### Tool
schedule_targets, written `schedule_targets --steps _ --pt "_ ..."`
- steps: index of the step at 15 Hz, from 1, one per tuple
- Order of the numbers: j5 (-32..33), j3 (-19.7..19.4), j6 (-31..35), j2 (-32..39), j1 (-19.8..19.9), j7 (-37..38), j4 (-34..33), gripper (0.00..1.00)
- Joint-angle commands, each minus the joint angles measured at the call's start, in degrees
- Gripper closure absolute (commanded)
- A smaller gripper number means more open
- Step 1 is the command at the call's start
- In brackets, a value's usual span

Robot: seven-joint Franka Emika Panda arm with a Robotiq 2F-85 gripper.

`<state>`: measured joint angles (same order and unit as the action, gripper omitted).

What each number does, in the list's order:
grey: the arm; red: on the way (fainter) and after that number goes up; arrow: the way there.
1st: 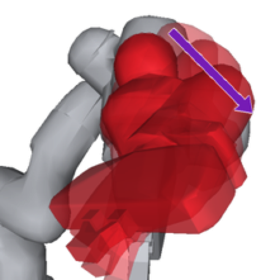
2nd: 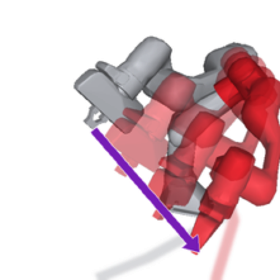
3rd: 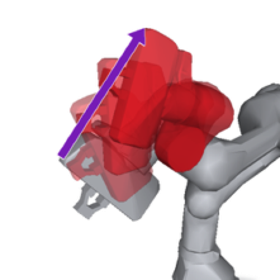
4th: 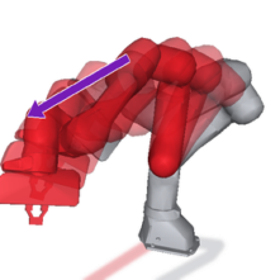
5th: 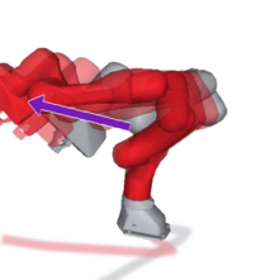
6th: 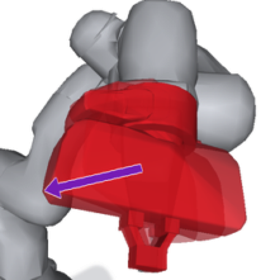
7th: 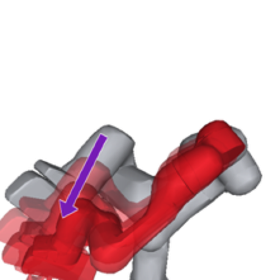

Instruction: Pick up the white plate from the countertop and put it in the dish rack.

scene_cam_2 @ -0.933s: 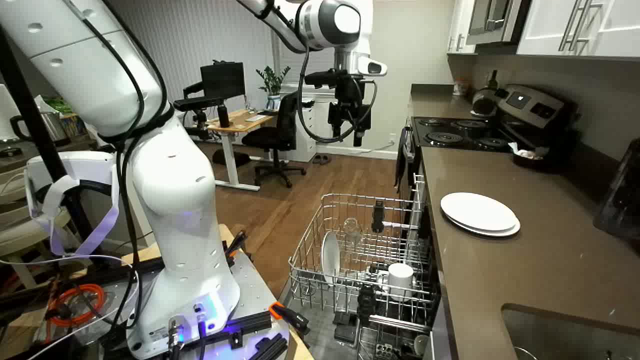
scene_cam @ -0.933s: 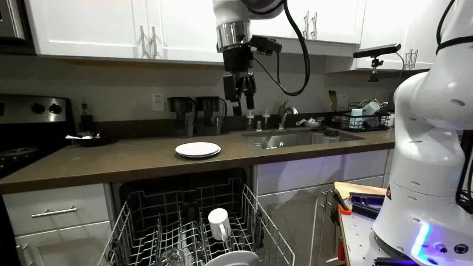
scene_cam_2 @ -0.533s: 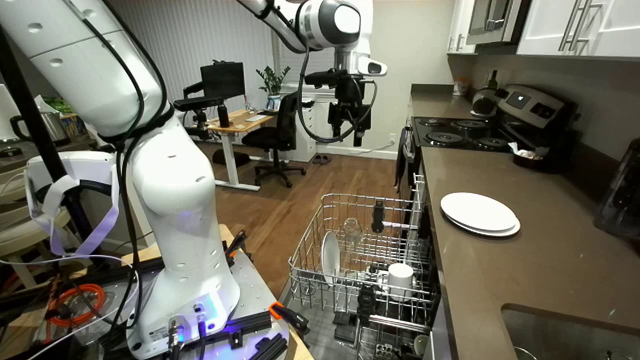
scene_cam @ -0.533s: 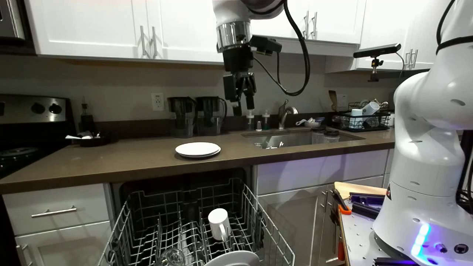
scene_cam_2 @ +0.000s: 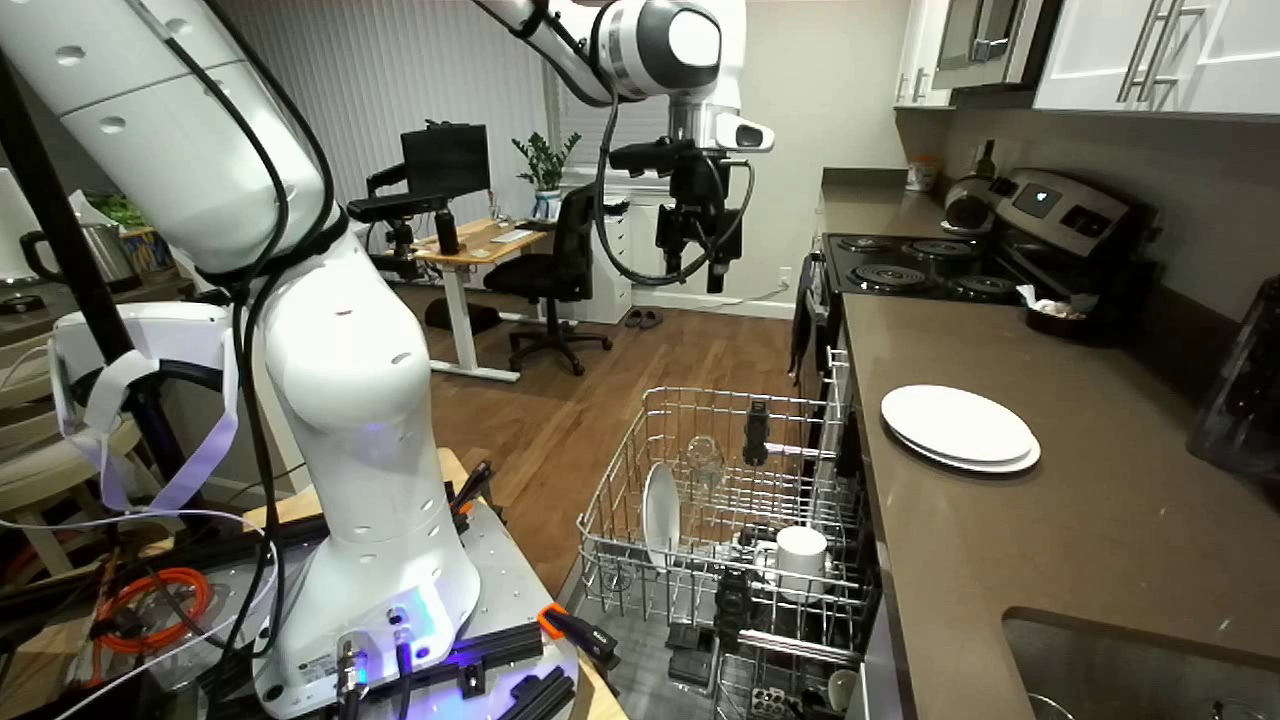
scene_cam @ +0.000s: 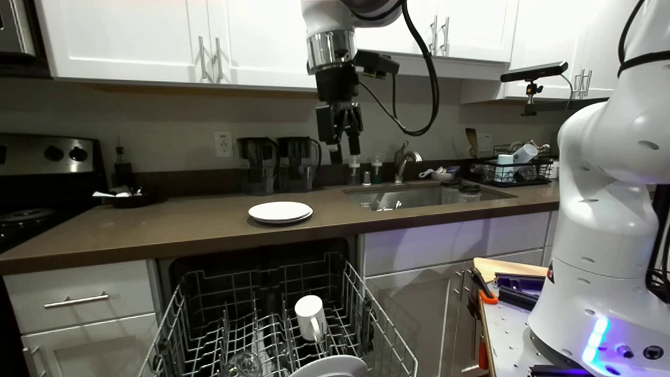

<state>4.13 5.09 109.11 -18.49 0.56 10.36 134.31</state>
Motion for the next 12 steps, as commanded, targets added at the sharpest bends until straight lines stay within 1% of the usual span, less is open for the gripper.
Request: schedule_targets --steps 1,5,10,11,12 --pt "0.15 -0.48 -0.11 0.03 -0.51 0.11 -0.08 0.0" --pt "2.23 -0.48 0.92 1.18 -0.17 -1.03 -1.33 0.0" --pt "4.94 -0.35 0.63 3.51 0.45 -1.58 -3.96 0.0" --pt "4.49 -0.4 0.39 3.38 0.3 -1.86 -4.16 0.0" --pt "2.23 -0.65 -0.2 2.04 -0.39 -2.75 -3.84 0.0"
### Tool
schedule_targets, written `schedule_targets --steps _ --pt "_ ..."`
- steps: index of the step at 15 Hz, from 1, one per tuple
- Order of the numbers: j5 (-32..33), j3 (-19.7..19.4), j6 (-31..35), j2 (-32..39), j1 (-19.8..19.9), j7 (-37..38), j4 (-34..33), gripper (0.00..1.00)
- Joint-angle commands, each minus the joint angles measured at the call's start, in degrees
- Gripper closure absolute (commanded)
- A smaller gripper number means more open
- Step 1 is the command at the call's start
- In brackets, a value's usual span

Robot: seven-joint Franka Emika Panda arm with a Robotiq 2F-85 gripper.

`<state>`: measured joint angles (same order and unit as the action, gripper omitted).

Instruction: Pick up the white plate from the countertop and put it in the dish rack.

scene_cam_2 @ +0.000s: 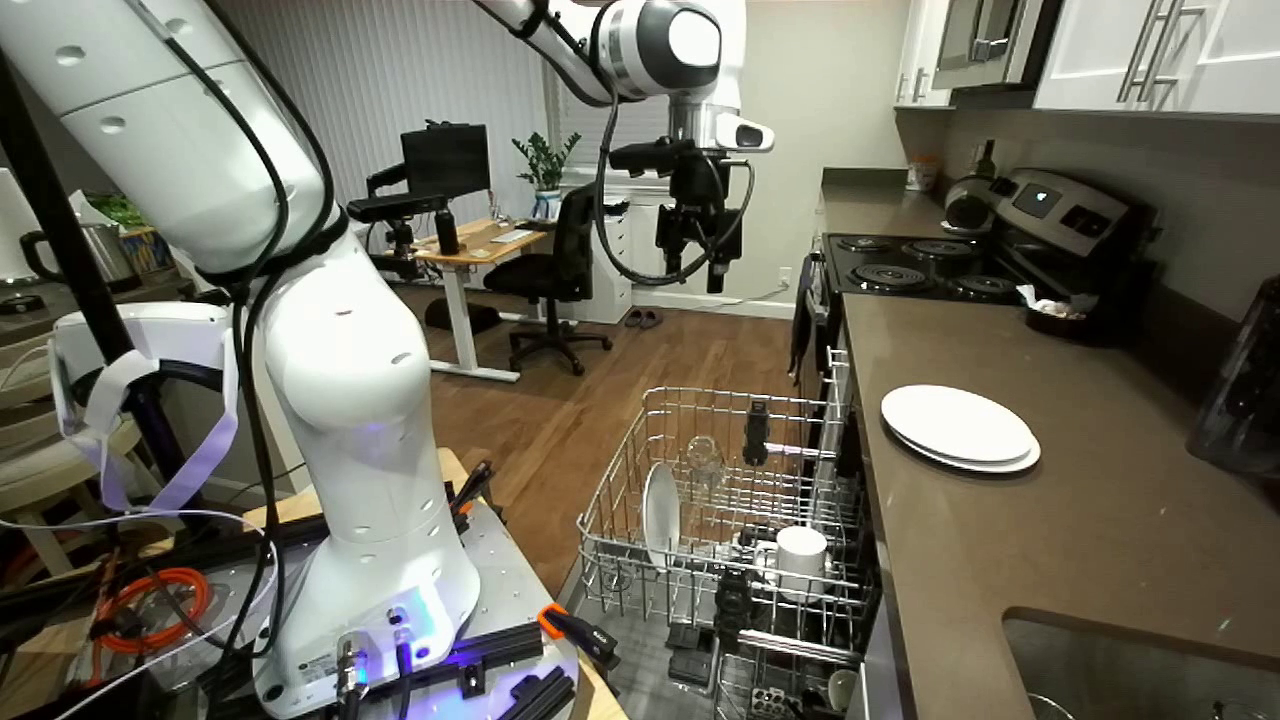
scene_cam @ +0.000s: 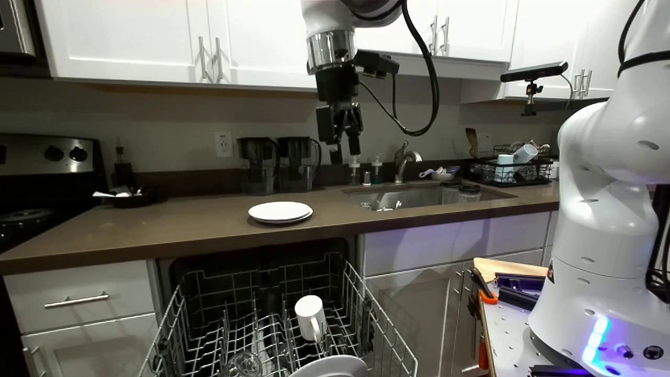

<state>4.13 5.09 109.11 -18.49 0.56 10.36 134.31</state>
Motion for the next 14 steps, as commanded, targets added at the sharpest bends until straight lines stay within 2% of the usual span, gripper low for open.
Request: schedule_targets --steps 1,5,14 --pt "0.15 -0.48 -0.11 0.03 -0.51 0.11 -0.08 0.0" --pt "0.27 -0.51 0.25 0.36 -0.42 0.19 -0.13 0.0" --pt "10.75 -1.78 7.61 7.14 0.53 -0.8 -5.4 0.0"
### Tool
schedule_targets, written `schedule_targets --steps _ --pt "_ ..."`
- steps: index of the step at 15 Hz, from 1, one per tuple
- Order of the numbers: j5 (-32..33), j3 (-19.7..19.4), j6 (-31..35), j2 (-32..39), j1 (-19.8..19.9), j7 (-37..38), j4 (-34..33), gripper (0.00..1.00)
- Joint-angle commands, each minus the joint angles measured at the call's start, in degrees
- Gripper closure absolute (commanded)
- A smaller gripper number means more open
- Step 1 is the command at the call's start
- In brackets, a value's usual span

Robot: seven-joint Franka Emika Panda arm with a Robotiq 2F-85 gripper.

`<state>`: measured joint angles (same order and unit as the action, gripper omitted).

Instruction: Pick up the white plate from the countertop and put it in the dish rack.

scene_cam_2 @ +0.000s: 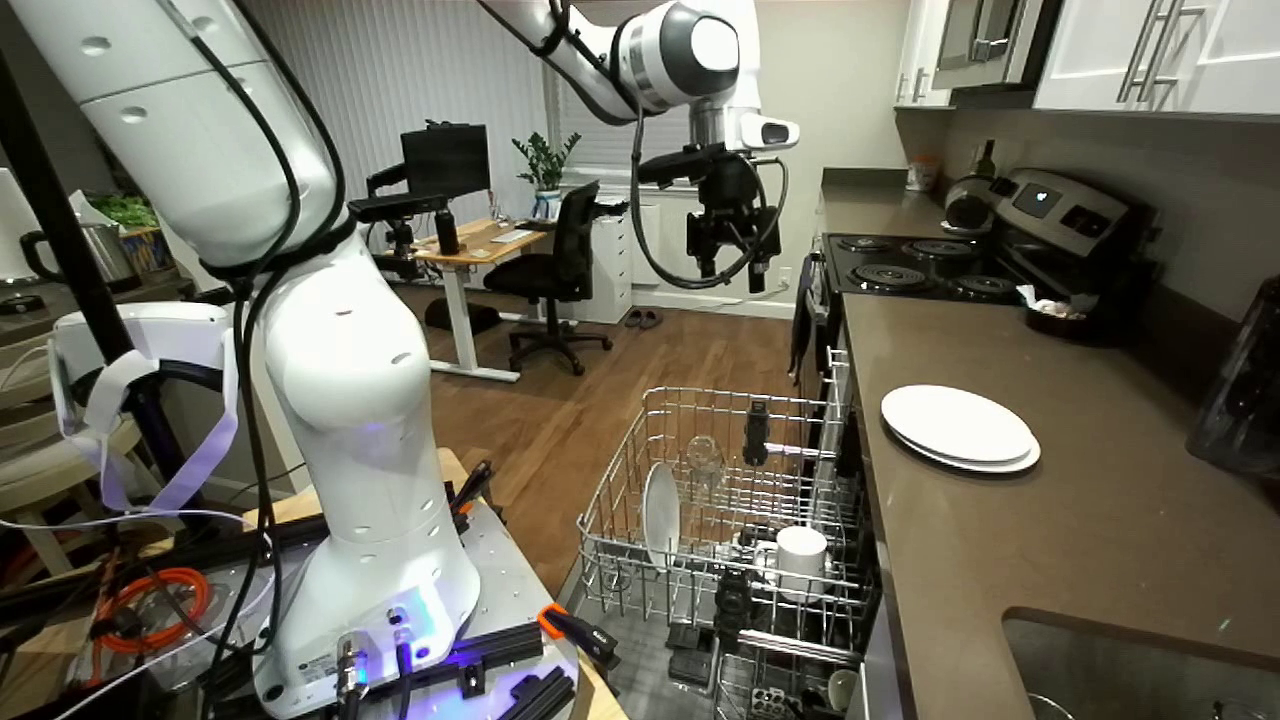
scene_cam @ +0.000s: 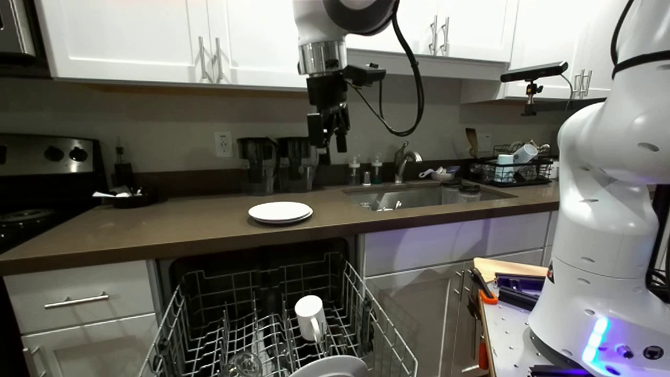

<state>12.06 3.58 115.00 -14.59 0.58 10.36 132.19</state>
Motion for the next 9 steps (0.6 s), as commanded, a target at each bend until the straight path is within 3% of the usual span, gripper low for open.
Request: schedule_targets --steps 1,5,9 --pt "3.77 -0.55 2.61 4.04 0.57 -1.16 -4.09 0.0" --pt "5.78 -2.14 5.88 8.63 0.63 -3.95 -7.86 0.0" --pt "11.97 -3.05 5.13 15.92 0.54 -4.52 -13.57 0.0"
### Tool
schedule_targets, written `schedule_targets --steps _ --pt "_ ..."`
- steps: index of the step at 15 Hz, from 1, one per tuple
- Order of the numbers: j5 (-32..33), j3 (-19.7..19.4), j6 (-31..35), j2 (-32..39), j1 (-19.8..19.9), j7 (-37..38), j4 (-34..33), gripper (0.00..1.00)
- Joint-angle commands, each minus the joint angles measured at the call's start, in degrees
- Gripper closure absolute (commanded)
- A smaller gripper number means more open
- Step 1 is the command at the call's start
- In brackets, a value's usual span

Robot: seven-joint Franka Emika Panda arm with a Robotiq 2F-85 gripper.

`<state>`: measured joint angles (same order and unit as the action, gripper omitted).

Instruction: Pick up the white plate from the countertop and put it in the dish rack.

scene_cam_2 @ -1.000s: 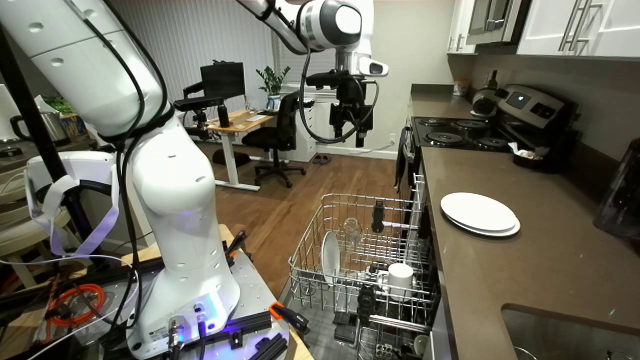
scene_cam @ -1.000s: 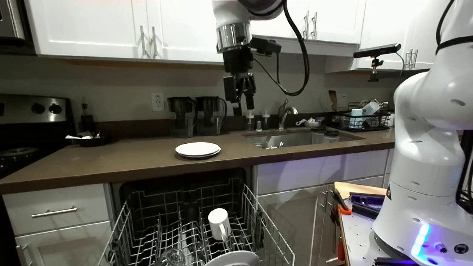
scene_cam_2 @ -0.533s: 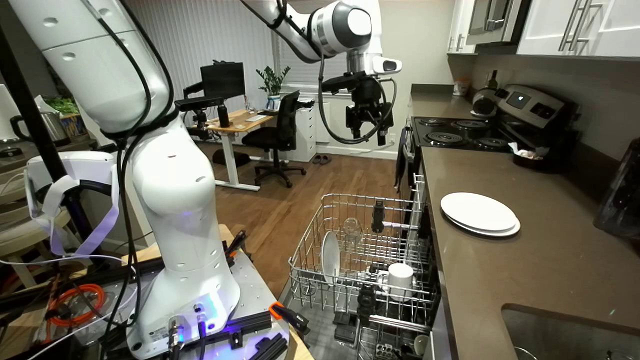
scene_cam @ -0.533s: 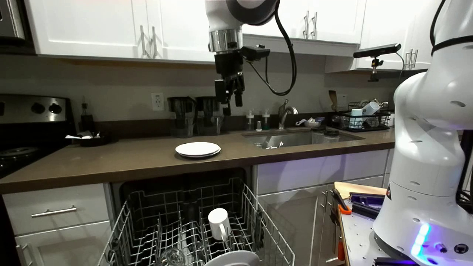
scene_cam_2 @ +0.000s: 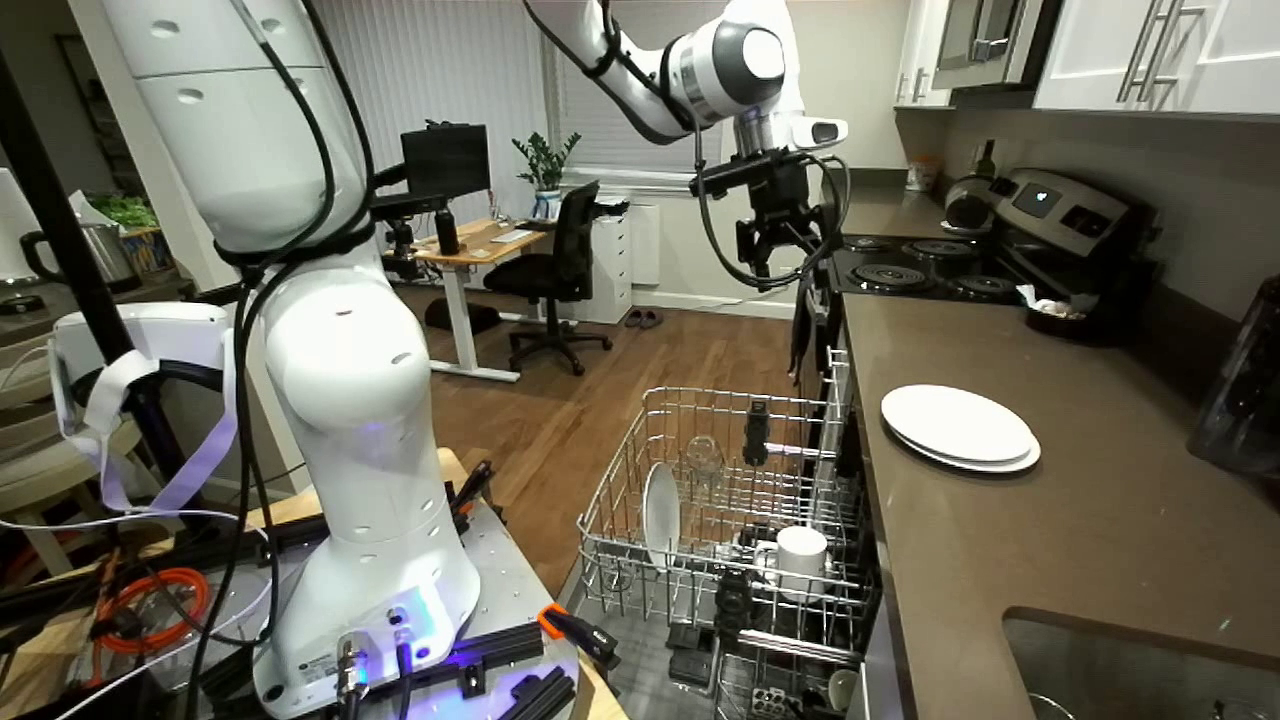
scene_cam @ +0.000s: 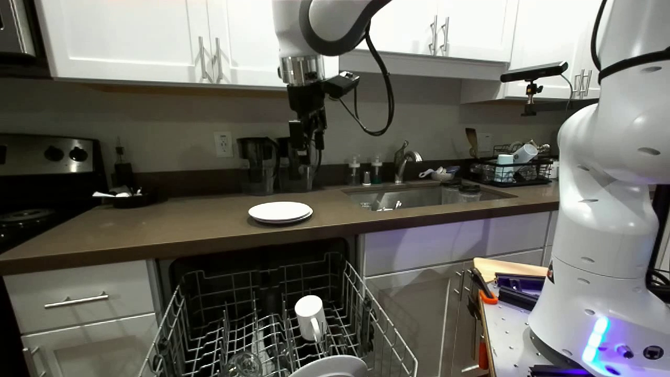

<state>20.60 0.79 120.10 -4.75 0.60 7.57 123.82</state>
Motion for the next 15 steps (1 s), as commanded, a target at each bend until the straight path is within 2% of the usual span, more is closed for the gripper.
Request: schedule_targets --steps 1,7,12,13,14,15 --pt "4.76 -0.5 -0.26 8.31 0.39 -1.61 -6.86 0.0" --pt "13.5 -2.12 -0.72 22.37 -1.93 2.01 -18.02 0.0" --pt "22.61 -5.36 -0.58 32.37 -5.13 9.23 -27.21 0.0" --pt "24.17 -5.98 -0.65 33.31 -5.76 11.0 -28.45 0.0" --pt "21.21 -4.78 -0.08 30.47 -4.53 7.99 -24.63 0.0" --pt "22.23 -5.18 -0.1 31.81 -4.94 9.08 -26.04 0.0"
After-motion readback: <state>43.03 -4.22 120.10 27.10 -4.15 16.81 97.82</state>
